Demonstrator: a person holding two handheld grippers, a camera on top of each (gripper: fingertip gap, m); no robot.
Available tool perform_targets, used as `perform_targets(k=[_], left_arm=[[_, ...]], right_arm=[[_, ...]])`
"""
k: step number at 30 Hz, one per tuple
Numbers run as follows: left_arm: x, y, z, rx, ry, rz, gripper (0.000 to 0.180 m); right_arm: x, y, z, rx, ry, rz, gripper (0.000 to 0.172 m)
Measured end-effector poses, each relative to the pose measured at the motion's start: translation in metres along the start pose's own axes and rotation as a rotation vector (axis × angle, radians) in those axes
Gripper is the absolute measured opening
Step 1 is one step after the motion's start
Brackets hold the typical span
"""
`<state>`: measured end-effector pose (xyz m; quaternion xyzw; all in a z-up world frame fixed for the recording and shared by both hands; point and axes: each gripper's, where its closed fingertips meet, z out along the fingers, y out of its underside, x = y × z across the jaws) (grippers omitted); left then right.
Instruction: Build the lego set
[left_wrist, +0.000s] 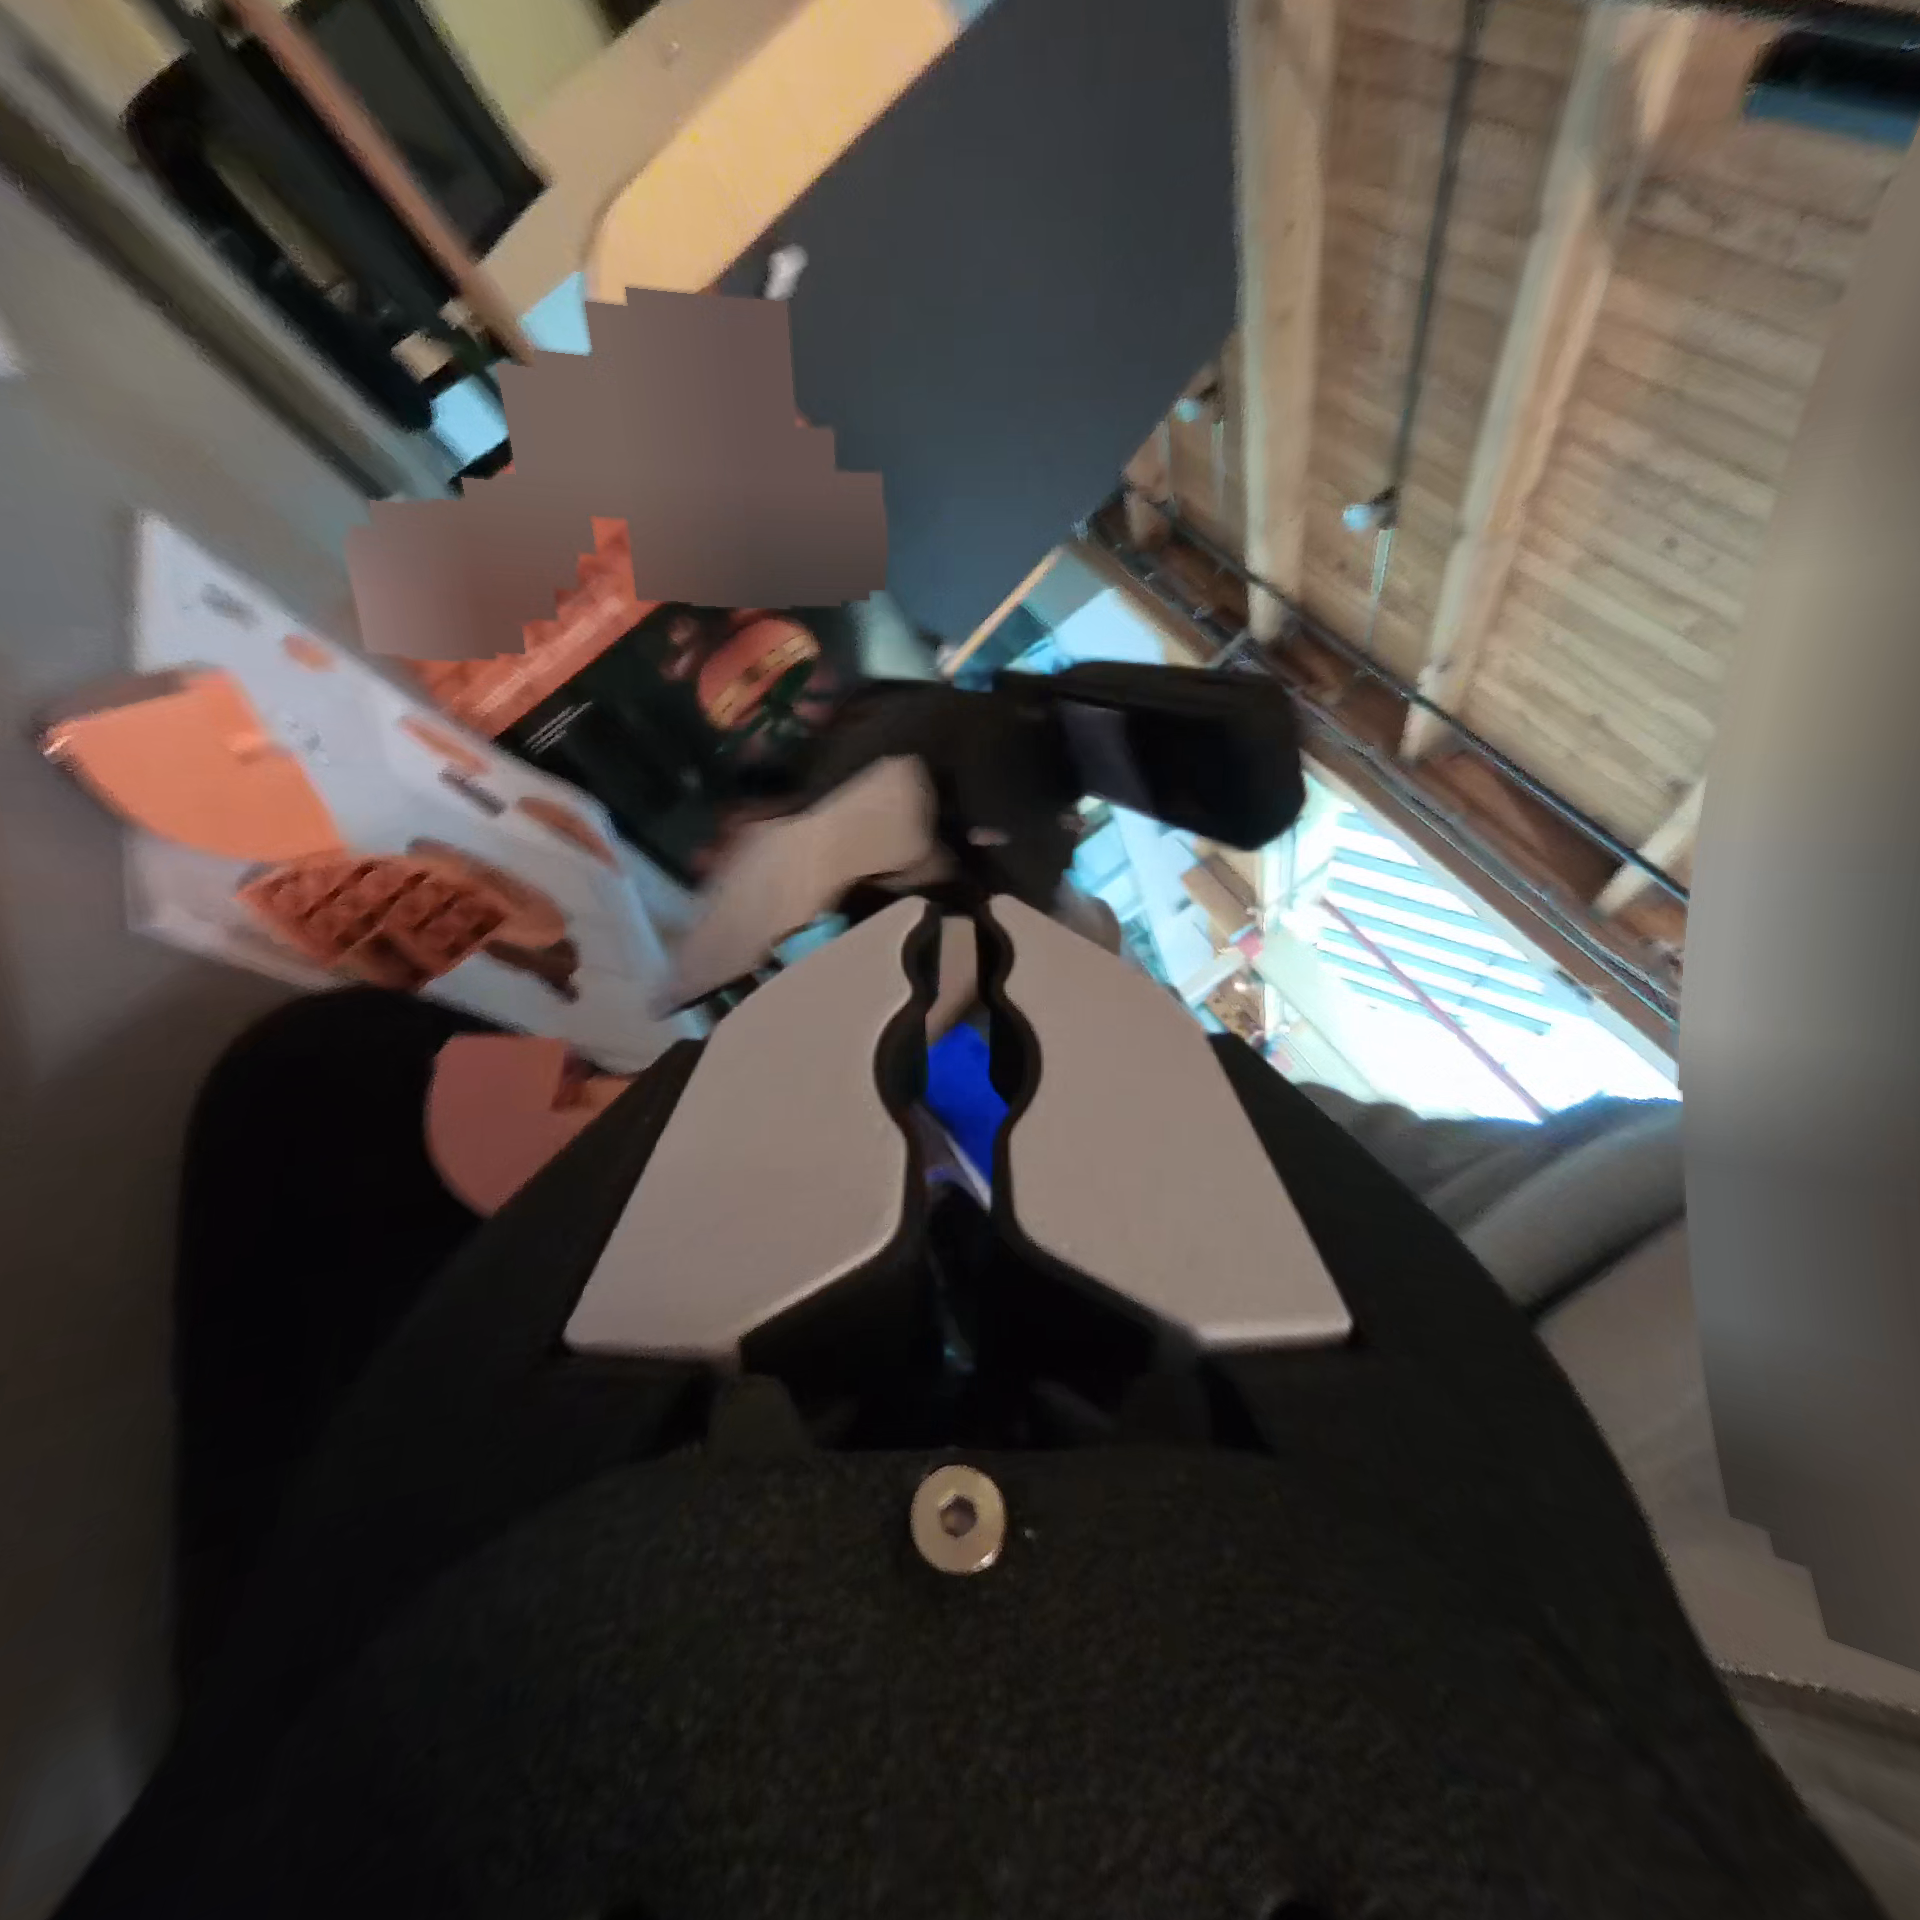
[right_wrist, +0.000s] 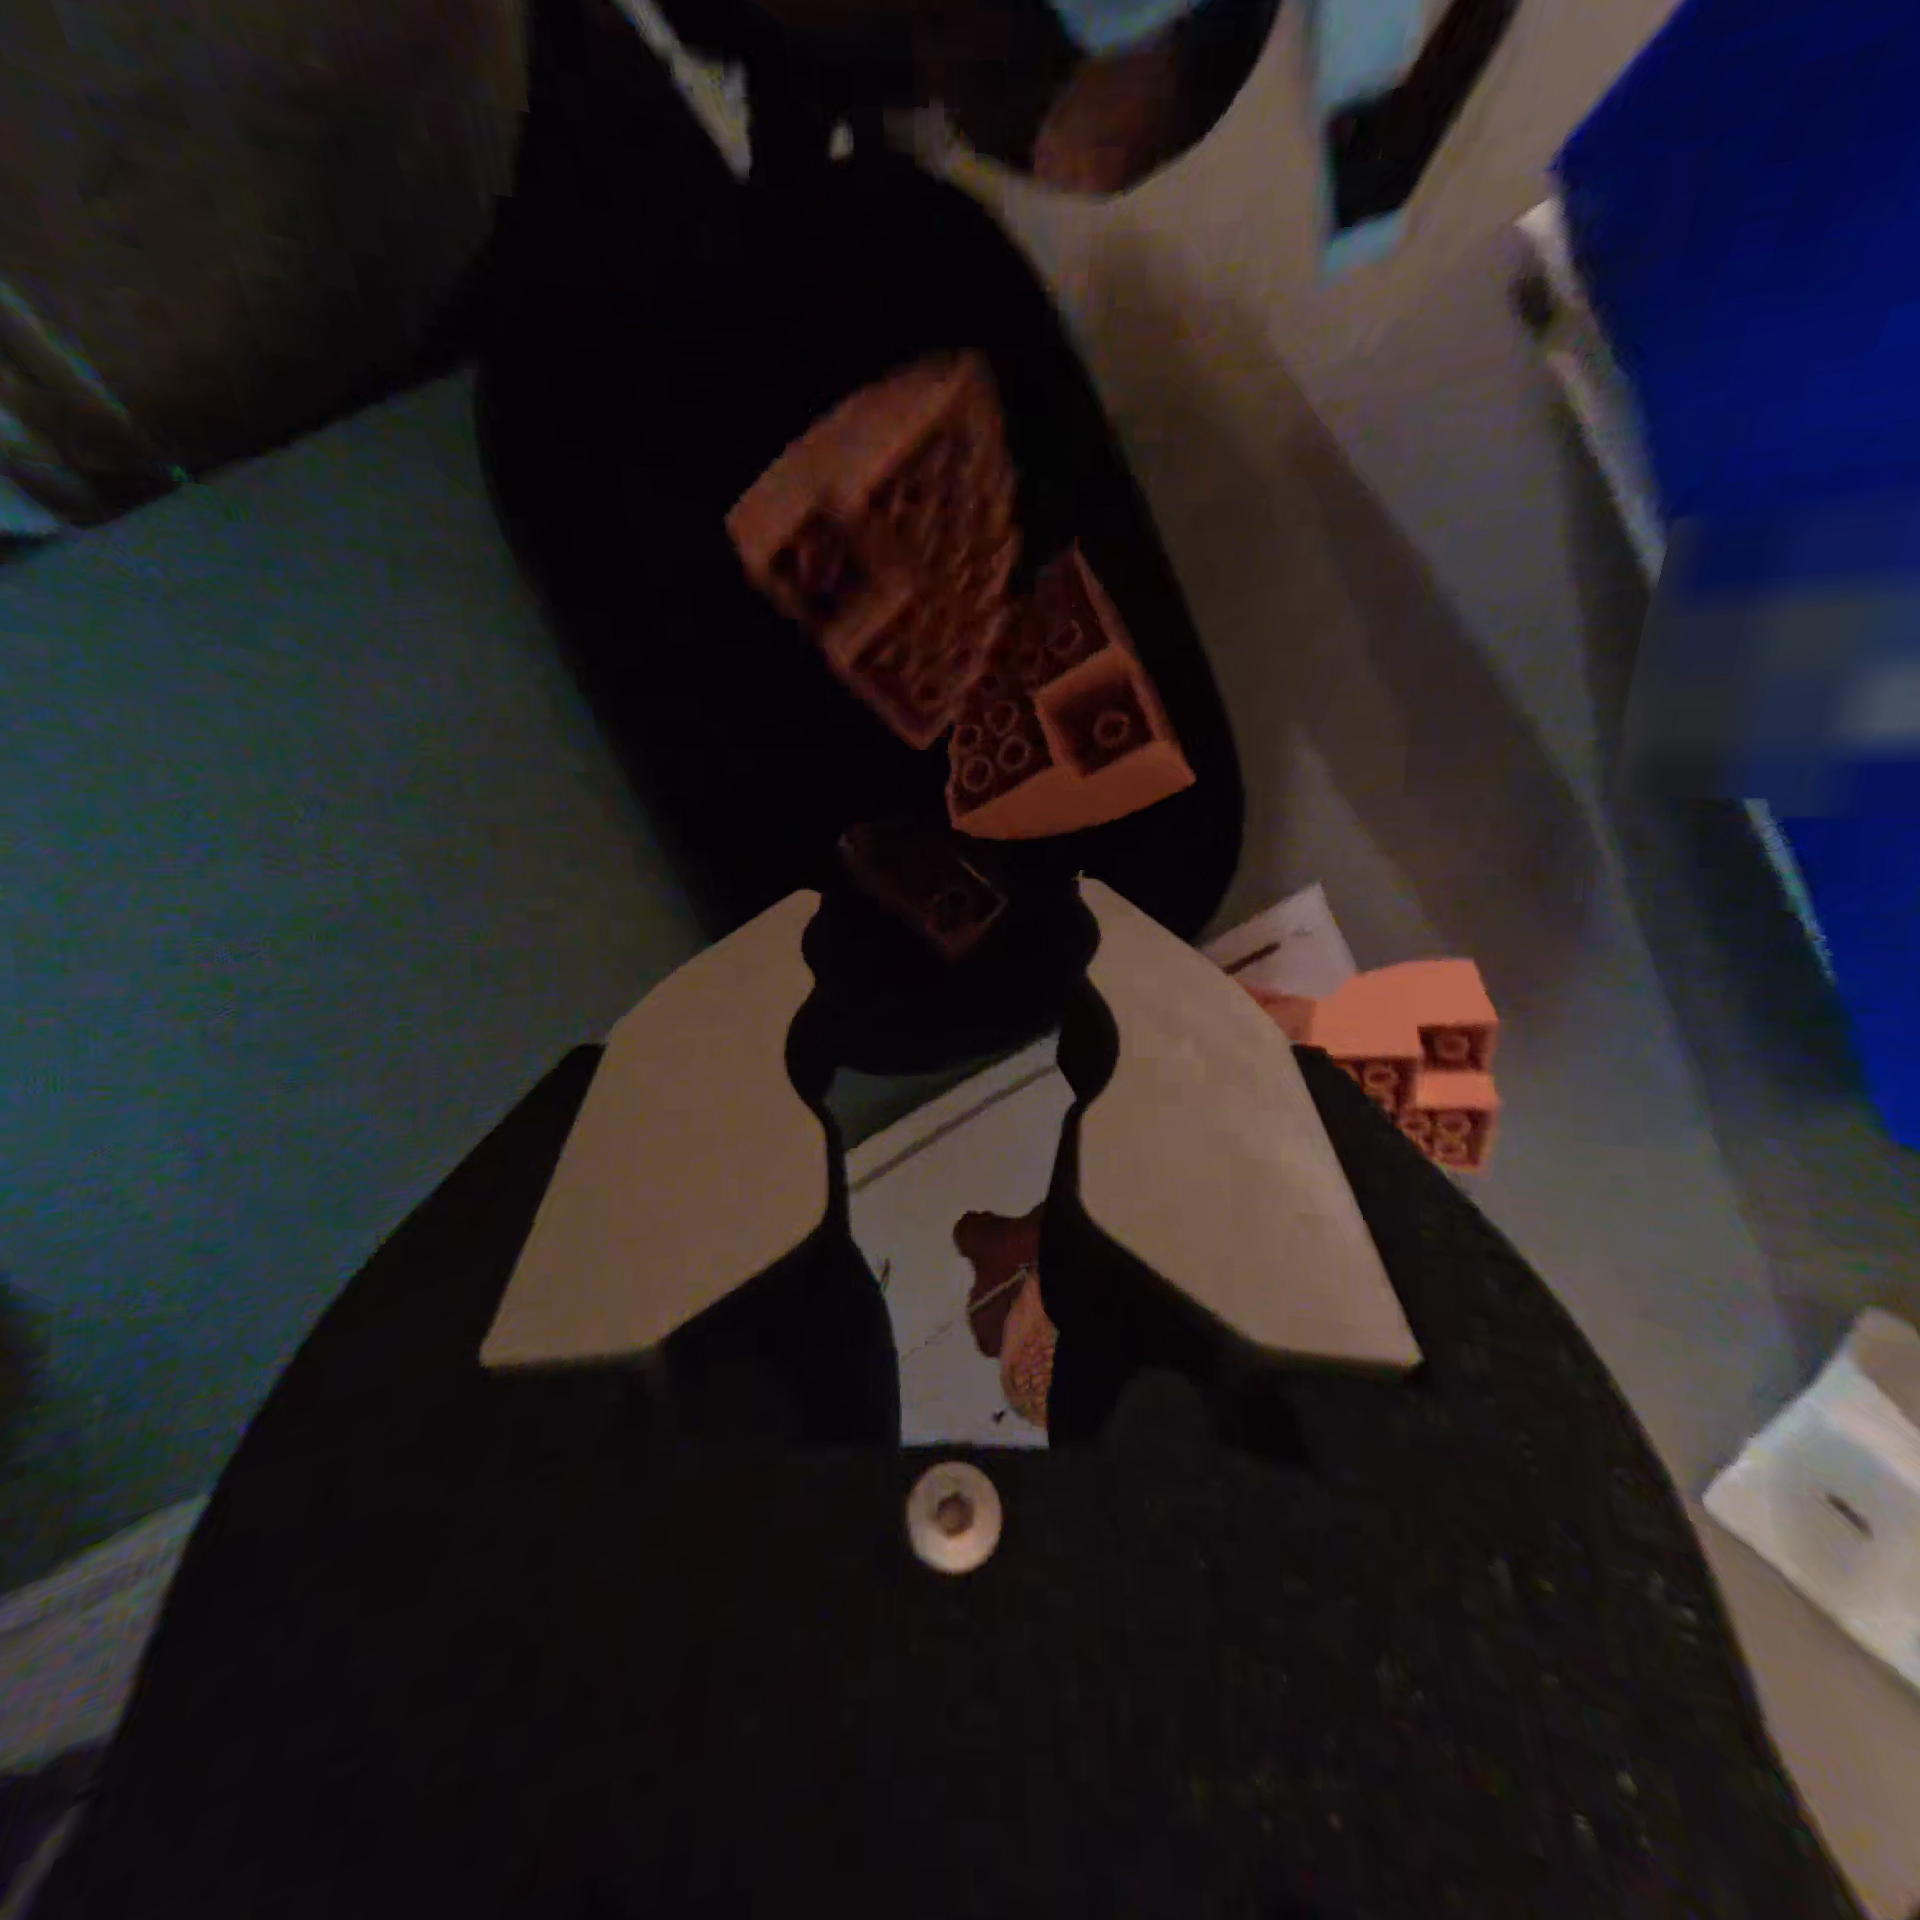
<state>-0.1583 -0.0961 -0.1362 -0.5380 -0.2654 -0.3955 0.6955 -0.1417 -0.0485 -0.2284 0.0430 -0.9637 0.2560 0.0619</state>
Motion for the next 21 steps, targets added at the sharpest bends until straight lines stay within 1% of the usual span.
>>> perform_targets(k=[1, 2, 3, 5, 6, 7, 9, 11, 14, 16, 18, 20, 21], left_arm=[[0.0, 0.001, 0.0, -0.008, -0.01, 0.016, 0.006], [-0.008, 0.004, 0.001, -0.028, -0.058, 0.04, 0.005], [-0.021, 0.009, -0.001, -0.054, -0.139, 0.07, 0.005], [-0.036, 0.014, -0.007, -0.079, -0.224, 0.103, 0.004], [-0.039, 0.014, -0.01, -0.076, -0.248, 0.127, 0.004], [-0.042, 0.013, -0.013, -0.075, -0.267, 0.162, 0.005], [-0.038, 0.008, -0.016, -0.067, -0.252, 0.22, 0.008], [-0.034, 0.004, -0.018, -0.106, -0.232, 0.298, 0.02], [-0.026, 0.018, -0.024, -0.316, -0.195, 0.48, 0.053], [-0.024, 0.036, -0.035, -0.471, -0.177, 0.662, 0.062], [-0.032, 0.052, -0.047, -0.616, -0.199, 0.863, 0.069], [-0.041, 0.069, -0.055, -0.754, -0.199, 1.006, 0.072], [-0.043, 0.076, -0.056, -0.796, -0.196, 1.034, 0.072]], right_arm=[[-0.002, 0.005, 0.007, -0.031, -0.053, -0.014, 0.039], [-0.007, 0.01, 0.015, -0.052, -0.108, -0.013, 0.036], [-0.011, 0.013, 0.022, -0.064, -0.141, -0.002, 0.032], [-0.009, 0.01, 0.021, -0.029, -0.105, 0.013, 0.028], [-0.007, 0.01, 0.019, -0.013, -0.067, 0.021, 0.019], [-0.005, 0.012, 0.019, -0.01, -0.017, 0.036, 0.019], [-0.008, 0.011, 0.019, 0.012, 0.026, 0.081, 0.019], [-0.007, 0.011, 0.019, 0.022, 0.082, 0.158, 0.018], [-0.008, 0.013, 0.017, 0.042, 0.178, 0.277, 0.018], [-0.009, 0.014, 0.014, 0.054, 0.246, 0.372, 0.018], [-0.012, 0.01, 0.008, 0.091, 0.308, 0.478, 0.018], [-0.019, -0.008, 0.001, 0.177, 0.358, 0.548, 0.018], [-0.023, -0.02, -0.002, 0.215, 0.383, 0.543, 0.018]])
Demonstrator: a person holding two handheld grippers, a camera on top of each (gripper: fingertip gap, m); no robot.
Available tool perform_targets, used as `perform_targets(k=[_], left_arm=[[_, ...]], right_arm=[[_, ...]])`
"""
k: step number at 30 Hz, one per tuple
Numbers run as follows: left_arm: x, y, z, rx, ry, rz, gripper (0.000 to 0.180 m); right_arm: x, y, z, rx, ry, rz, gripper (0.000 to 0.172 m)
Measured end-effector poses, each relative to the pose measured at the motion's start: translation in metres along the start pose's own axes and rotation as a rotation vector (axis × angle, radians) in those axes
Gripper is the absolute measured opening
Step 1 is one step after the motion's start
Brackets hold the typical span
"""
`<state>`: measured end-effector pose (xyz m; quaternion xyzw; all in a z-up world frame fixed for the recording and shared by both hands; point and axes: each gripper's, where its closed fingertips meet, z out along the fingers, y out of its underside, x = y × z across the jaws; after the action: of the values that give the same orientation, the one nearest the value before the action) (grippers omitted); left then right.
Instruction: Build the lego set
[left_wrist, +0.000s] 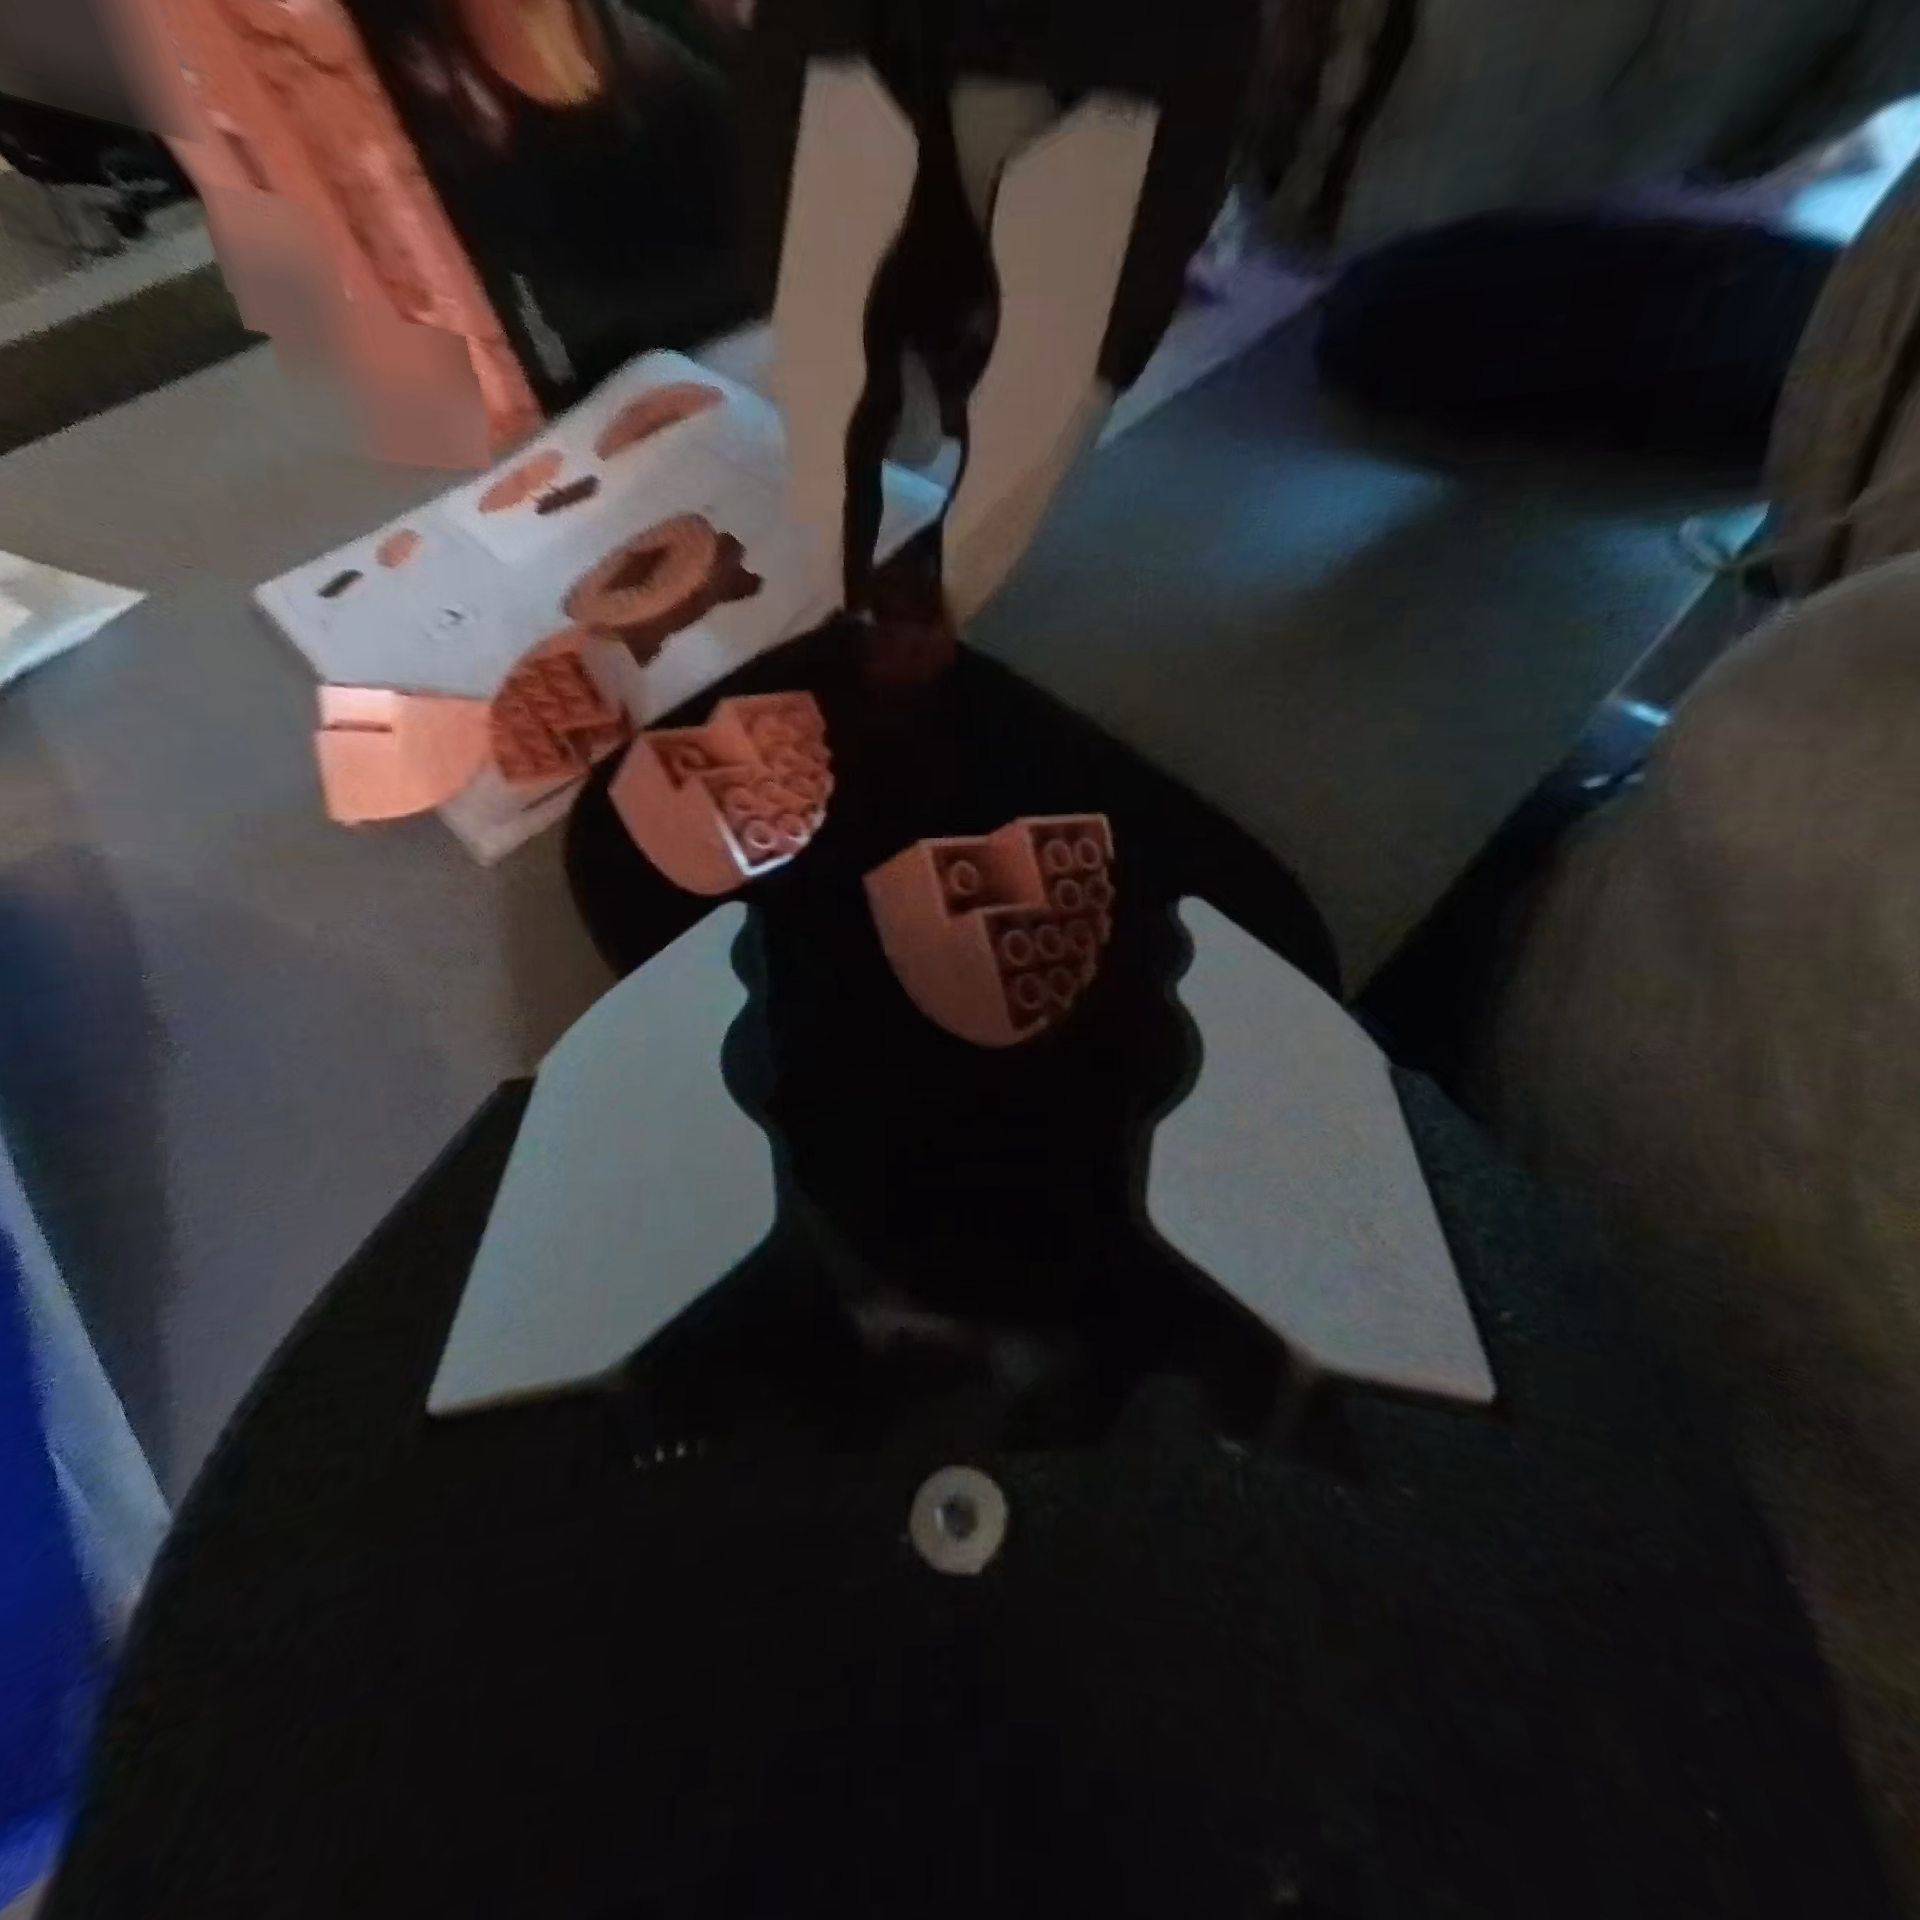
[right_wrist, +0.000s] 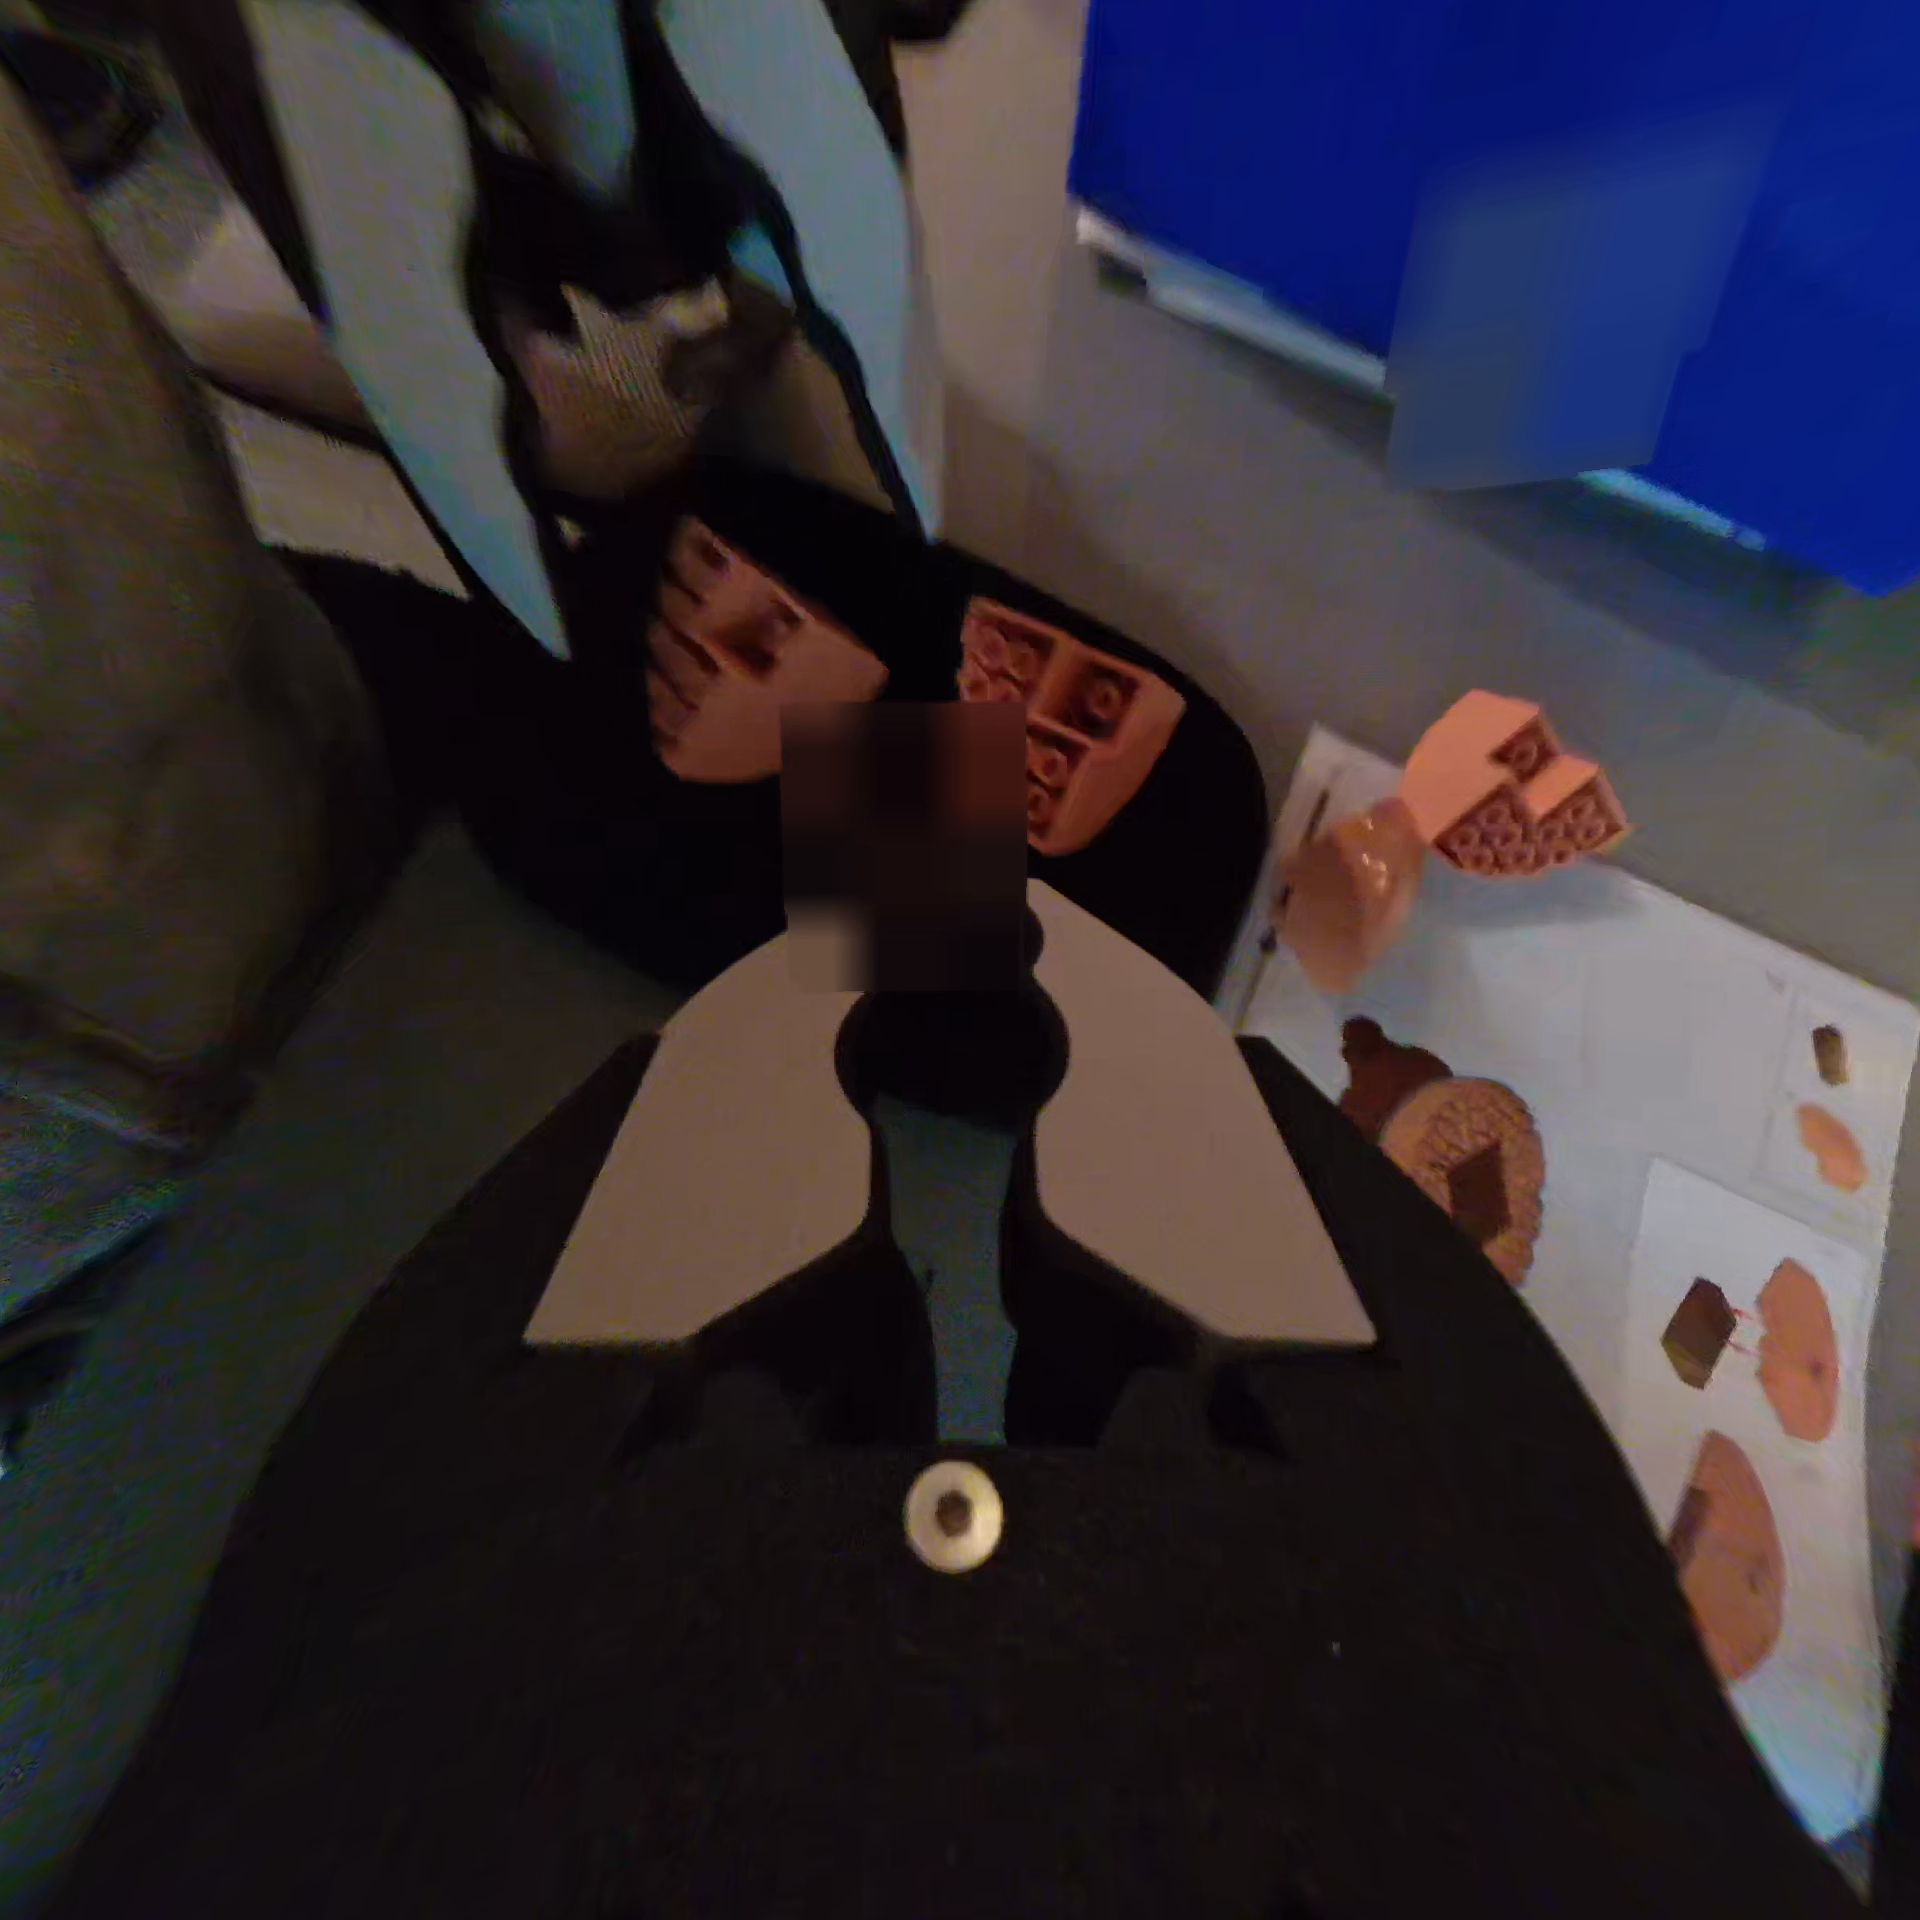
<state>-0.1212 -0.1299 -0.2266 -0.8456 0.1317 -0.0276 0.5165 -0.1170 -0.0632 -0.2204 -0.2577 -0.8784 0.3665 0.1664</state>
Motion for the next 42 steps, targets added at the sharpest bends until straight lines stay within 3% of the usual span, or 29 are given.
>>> perform_targets(k=[5, 8, 13, 17, 23, 32, 38, 42], left_arm=[[0.008, 0.005, 0.012, -0.04, 0.0, -0.046, 0.061], [0.003, 0.014, 0.014, -0.085, 0.0, 0.004, 0.05], [0.006, 0.012, 0.018, -0.105, 0.154, -0.08, 0.047], [0.003, 0.012, 0.019, -0.123, 0.174, -0.115, 0.047], [0.001, 0.01, 0.021, -0.115, 0.174, -0.215, 0.046], [0.003, 0.006, 0.021, -0.119, 0.107, -0.274, 0.046], [0.006, 0.008, 0.022, -0.122, 0.094, -0.267, 0.046], [0.007, 0.006, 0.019, -0.098, 0.125, -0.326, 0.046]], right_arm=[[-0.022, -0.022, -0.002, 0.045, 0.107, -0.235, 0.018], [-0.011, -0.027, 0.006, -0.038, 0.185, -0.371, 0.018], [-0.006, -0.039, 0.023, -0.163, 0.293, -0.689, 0.017], [-0.01, -0.035, 0.029, -0.246, 0.332, -0.768, 0.017], [-0.001, -0.026, 0.024, -0.428, 0.416, -0.765, 0.016], [-0.008, -0.015, 0.018, -0.543, 0.379, -0.393, 0.015], [-0.004, -0.015, 0.022, -0.571, 0.467, -0.601, 0.015], [-0.005, -0.014, 0.021, -0.601, 0.475, -0.584, 0.015]])
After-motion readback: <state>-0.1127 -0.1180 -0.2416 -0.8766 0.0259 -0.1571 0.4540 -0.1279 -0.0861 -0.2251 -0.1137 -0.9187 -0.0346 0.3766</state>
